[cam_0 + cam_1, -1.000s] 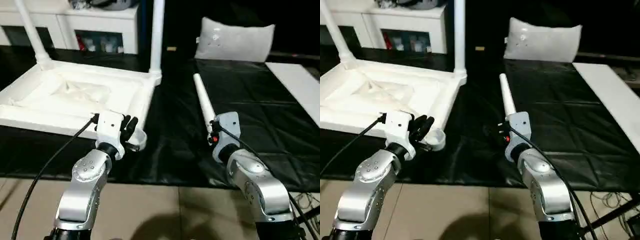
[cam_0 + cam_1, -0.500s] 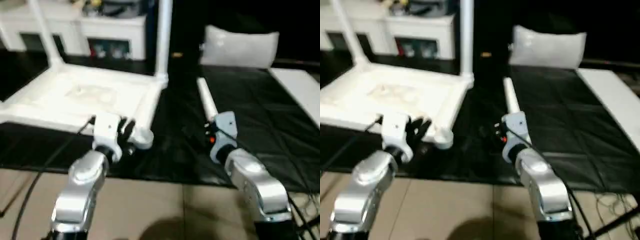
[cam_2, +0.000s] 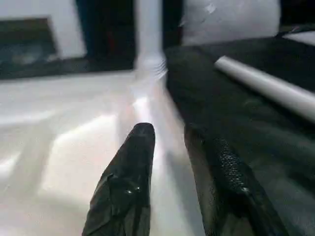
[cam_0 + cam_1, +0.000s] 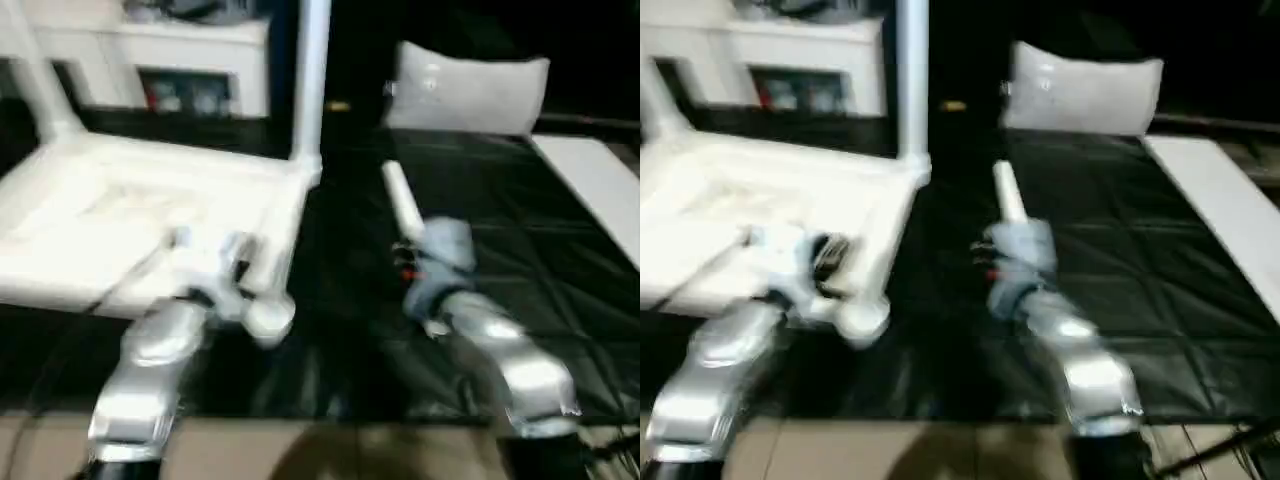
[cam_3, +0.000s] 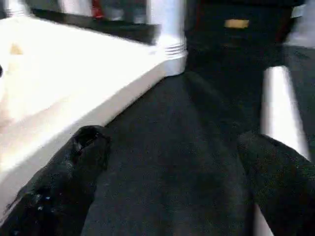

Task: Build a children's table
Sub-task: Move to table, then pick table leg

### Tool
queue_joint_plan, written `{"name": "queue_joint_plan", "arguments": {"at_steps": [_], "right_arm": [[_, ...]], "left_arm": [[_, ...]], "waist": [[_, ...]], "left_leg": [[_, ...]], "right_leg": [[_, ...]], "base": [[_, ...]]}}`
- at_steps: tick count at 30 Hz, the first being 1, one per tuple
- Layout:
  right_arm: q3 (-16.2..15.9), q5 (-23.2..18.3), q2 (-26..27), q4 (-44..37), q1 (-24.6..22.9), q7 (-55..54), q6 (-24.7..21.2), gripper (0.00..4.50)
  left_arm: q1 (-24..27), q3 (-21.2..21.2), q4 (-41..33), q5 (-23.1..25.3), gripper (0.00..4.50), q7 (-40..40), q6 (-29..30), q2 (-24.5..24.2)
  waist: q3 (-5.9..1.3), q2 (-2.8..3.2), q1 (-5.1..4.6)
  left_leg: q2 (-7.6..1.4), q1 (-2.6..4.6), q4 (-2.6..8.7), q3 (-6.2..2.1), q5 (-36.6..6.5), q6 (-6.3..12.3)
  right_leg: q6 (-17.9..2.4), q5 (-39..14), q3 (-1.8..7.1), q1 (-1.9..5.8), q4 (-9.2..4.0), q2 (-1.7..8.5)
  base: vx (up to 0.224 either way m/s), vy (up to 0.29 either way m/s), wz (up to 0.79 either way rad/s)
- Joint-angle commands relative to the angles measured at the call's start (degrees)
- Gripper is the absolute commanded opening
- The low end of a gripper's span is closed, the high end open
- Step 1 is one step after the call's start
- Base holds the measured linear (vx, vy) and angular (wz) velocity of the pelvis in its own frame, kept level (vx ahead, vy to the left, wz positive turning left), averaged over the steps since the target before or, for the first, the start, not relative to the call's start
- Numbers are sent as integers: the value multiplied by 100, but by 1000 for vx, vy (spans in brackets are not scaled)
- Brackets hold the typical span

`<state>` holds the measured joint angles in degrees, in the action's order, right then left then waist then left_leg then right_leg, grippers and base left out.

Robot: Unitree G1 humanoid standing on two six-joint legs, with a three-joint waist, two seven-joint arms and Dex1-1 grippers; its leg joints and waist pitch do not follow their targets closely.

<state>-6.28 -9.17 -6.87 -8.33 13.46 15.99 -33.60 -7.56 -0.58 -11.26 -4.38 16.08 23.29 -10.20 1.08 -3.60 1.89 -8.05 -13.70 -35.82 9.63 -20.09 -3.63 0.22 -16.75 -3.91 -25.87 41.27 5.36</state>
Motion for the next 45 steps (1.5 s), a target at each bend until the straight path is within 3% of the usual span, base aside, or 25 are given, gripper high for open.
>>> {"name": "queue_joint_plan", "arguments": {"at_steps": [1, 2, 3, 4, 5, 6, 7, 8, 9, 10, 11, 12, 13, 14, 15, 16, 18, 21, 23, 28, 29, 33, 36, 42, 45], "right_arm": [[207, 11, -131, -23, 22, -79, -44, 450], [204, 15, -137, -25, 31, -82, -45, 450], [205, 26, -144, -30, 45, -96, -68, 450], [212, 59, -146, -26, 77, -125, -113, 450], [235, 171, -177, 25, 184, -234, -263, 450], [251, 224, -199, 69, 242, -295, -336, 450], [294, 255, -219, 126, 307, -367, -449, 450], [306, 273, -239, 159, 341, -399, -506, 450], [323, 327, -299, 242, 424, -470, -642, 450], [321, 337, -367, 345, 500, -450, -735, 450], [321, 338, -376, 359, 510, -447, -747, 450], [324, 332, -437, 457, 584, -413, -844, 450], [326, 319, -476, 524, 637, -379, -932, 450], [322, 311, -527, 605, 704, -338, -1064, 450], [264, 366, -667, 776, 873, -253, -1378, 450], [264, 366, -667, 776, 873, -253, -1378, 450], [238, 382, -760, 907, 1026, -188, -1639, 450], [379, 244, -808, 1124, 1334, -182, -2224, 450], [375, 150, -836, 1192, 1399, -86, -2463, 450], [545, -287, -743, 1242, 1452, 234, -2922, 450], [581, -355, -720, 1248, 1451, 315, -3024, 450], [615, -376, -679, 1347, 1492, 327, -3177, 419], [672, -511, -664, 1423, 1538, 402, -3463, 392], [647, -579, -674, 1643, 1522, 473, -3661, 339], [647, -561, -658, 1679, 1510, 462, -3631, 320]], "left_arm": [[-37, 307, -47, -110, 167, 311, -108, -3], [-35, 338, -47, -109, 167, 360, -97, -38], [-31, 357, -53, -119, 167, 414, -100, -74], [-33, 352, -57, -169, 167, 477, -120, -105], [-57, 346, -57, -276, 167, 671, -170, -201], [-74, 344, -51, -317, 167, 766, -186, -248], [-93, 348, -41, -346, 167, 862, -191, -301], [-106, 355, -32, -355, 167, 911, -184, -330], [-140, 376, -7, -372, 184, 1031, -158, -405], [-165, 421, 33, -389, 184, 1184, -152, -487], [-168, 427, 39, -391, 194, 1204, -152, -498], [-191, 471, 78, -423, 205, 1356, -148, -577], [-206, 501, 105, -457, 212, 1458, -145, -631], [-223, 534, 131, -494, 212, 1573, -144, -694], [-243, 597, 139, -658, 224, 1848, -82, -826], [-243, 597, 139, -658, 243, 1848, -82, -826], [-246, 644, 100, -793, 255, 2075, -9, -916], [-234, 717, 29, -843, 270, 2289, 85, -999], [-223, 745, 40, -806, 290, 2270, 70, -1008], [-219, 770, 77, -806, 314, 2209, 72, -1031], [-223, 784, 70, -798, 314, 2226, 113, -1045], [-222, 825, 66, -760, 324, 2246, 131, -1076], [-242, 853, 90, -762, 324, 2230, 128, -1074], [-284, 924, 129, -801, 324, 2343, 198, -1121], [-305, 948, 144, -806, 324, 2366, 211, -1149]], "waist": [[-89, -193, 107], [-74, -145, 299], [-280, -147, 328], [-293, -143, 329], [-232, -99, 279], [-195, -35, 272], [-205, 185, 209], [-161, 210, 134], [-248, 302, 166], [-224, 320, 160], [-189, 291, 152], [-126, 267, 172], [-95, 284, 175], [-67, 294, 168], [-34, 290, 157], [-10, 293, 159], [0, 294, 154], [-10, 291, 151], [-18, 280, 170], [-87, 281, 218], [-105, 256, 225], [-140, 277, 232], [-103, 267, 242], [-69, 262, 280], [-70, 266, 307]], "left_leg": [[-26, -285, 471, 139, -385, 1236], [238, -145, -25, 135, -680, 1091], [181, -600, -578, -322, -70, 820], [141, -854, -622, -514, 950, 358], [77, -852, -374, -607, 2011, 52], [20, -778, -109, -625, 2493, 23], [18, -734, 336, -514, 3380, 45], [-55, -838, 344, -501, 3361, 72], [-425, -647, 285, -582, 2407, 4], [-462, -644, 329, -584, 2040, -45], [-468, -662, 378, -561, 1659, -90], [-465, -642, 450, -499, 836, -177], [-459, -613, 493, -464, 262, -179], [-460, -609, 525, -451, 26, -169], [-455, -603, 564, -431, -347, -180], [-459, -566, 568, -409, -652, -186], [-453, -566, 570, -398, -707, -177], [-449, -599, 566, -378, -498, -125], [-448, -580, 554, -358, -381, -99], [-454, -630, 528, -321, 326, 38], [-458, -648, 521, -320, 497, 72], [-467, -668, 493, -307, 881, 129], [-470, -660, 510, -289, 642, 108], [-480, -631, 534, -232, 285, -44], [-486, -622, 539, -229, 270, -68]], "right_leg": [[-327, 44, 421, 616, -837, 127], [-371, -1822, 833, 604, -1305, 427], [-1295, -1919, 1323, 1323, -1166, 1056], [-1475, 476, 1157, 1339, -845, 866], [-1482, 3774, 809, 1171, -654, 749], [-1365, 4828, 554, 1000, -611, 611], [-960, 5234, 151, 802, -538, 108], [-785, 4677, 134, 830, -551, -52], [-783, 2861, 305, 799, -671, 166], [-957, 2447, 334, 805, -692, 209], [-1074, 2037, 347, 819, -744, 223], [-1208, 1198, 375, 812, -827, 253], [-1276, 488, 395, 807, -888, 290], [-1278, 93, 397, 803, -925, 296], [-1207, -631, 404, 776, -981, 296], [-1094, -1302, 424, 729, -1056, 331], [-1005, -1682, 441, 707, -1090, 355], [-916, -1752, 441, 697, -1096, 353], [-902, -1701, 450, 677, -1101, 344], [-1097, -533, 437, 735, -1002, 318], [-1136, -301, 436, 762, -964, 323], [-1270, 362, 416, 750, -895, 309], [-1278, 16, 414, 742, -945, 317], [-1013, -938, 421, 688, -1039, 316], [-937, -1000, 427, 673, -1047, 316]], "base": [[126, -85, -35], [170, -102, -16], [170, -102, -16], [185, -79, -7], [119, -58, -7], [119, -58, -7], [-56, -35, -12], [-111, -33, -11], [-111, -33, -11], [0, 0, 0], [0, 0, 0], [0, 0, 0], [0, 0, 0], [-67, 27, 0], [-67, 27, 0], [-70, 16, -1], [0, 0, 0], [0, 0, 0], [0, 0, 0], [0, 0, 0], [0, 0, 0], [0, 0, 0], [0, 0, 0], [0, 0, 0], [0, 0, 0]]}}
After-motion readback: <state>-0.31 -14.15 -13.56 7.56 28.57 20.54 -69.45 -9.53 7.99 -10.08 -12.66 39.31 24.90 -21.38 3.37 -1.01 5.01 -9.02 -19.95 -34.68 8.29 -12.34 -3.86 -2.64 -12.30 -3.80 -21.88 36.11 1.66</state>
